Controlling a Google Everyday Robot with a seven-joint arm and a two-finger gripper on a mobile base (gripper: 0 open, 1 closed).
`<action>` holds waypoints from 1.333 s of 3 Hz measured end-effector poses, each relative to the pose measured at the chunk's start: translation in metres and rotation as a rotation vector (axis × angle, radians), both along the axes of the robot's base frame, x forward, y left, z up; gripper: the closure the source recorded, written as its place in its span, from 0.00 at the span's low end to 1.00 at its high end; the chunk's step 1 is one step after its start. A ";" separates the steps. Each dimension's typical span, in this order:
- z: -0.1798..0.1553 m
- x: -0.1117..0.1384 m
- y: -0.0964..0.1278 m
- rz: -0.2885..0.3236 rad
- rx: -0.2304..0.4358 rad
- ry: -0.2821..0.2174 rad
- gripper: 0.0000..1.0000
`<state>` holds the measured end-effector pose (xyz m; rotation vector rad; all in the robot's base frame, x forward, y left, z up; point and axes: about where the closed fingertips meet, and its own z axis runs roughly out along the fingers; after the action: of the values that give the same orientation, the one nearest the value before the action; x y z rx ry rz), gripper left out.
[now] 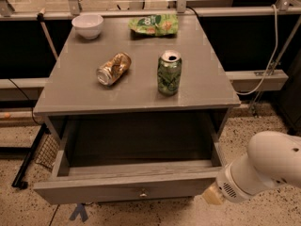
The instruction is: Close top drawer
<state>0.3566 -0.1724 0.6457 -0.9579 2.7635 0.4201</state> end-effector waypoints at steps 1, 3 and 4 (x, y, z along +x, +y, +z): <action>-0.016 0.007 -0.007 -0.057 -0.024 -0.003 1.00; -0.034 0.030 -0.014 -0.168 -0.038 -0.057 1.00; -0.033 0.051 -0.018 -0.191 -0.035 -0.122 1.00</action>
Offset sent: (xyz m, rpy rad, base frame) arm 0.0291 -0.0172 -0.0438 -0.0467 -0.0366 -0.2087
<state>0.4071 -0.1901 0.6122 -0.6932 2.7259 0.2747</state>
